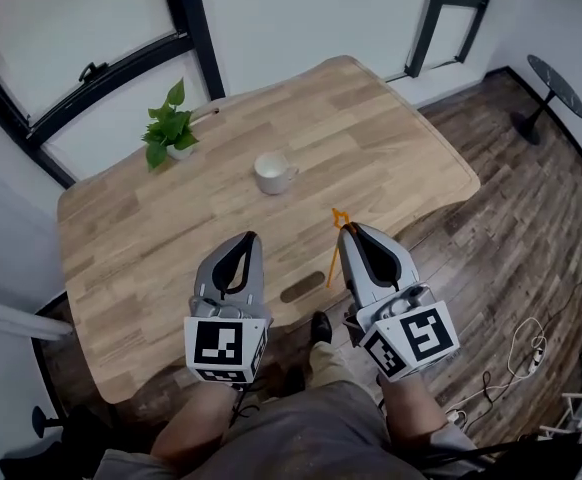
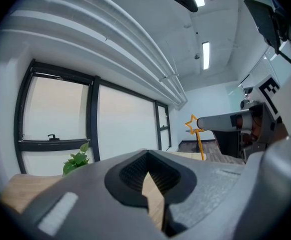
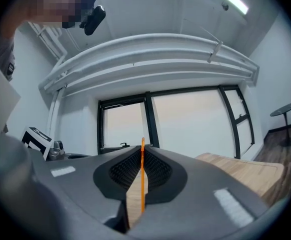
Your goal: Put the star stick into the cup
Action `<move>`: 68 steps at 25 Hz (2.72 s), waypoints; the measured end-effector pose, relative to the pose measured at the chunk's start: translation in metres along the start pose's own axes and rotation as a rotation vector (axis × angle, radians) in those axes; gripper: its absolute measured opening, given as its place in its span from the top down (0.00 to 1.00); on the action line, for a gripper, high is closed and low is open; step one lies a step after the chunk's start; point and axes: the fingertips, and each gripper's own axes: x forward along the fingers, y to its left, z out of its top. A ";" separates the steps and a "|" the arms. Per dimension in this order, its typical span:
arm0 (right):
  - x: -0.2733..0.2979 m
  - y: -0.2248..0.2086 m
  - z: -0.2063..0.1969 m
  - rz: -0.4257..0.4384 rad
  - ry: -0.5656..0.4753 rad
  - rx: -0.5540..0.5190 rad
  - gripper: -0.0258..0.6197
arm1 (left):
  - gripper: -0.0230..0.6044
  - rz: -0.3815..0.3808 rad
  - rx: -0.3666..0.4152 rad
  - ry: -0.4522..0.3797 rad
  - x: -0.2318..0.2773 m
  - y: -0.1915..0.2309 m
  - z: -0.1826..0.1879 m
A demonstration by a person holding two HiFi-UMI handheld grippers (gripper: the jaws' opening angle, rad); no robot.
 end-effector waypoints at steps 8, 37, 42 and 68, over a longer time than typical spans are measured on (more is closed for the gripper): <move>0.059 -0.040 -0.004 0.049 0.030 0.024 0.89 | 0.96 0.065 0.000 0.036 0.056 0.025 -0.002; 0.191 -0.082 0.042 0.278 -0.035 -0.025 0.89 | 0.96 0.278 0.028 -0.036 0.139 0.088 0.047; 0.214 -0.077 0.035 0.287 -0.008 -0.031 0.89 | 0.96 0.295 -0.001 -0.021 0.144 0.109 0.036; 0.301 -0.065 0.006 0.324 0.018 -0.014 0.89 | 0.96 0.391 -0.086 0.058 0.145 0.177 -0.008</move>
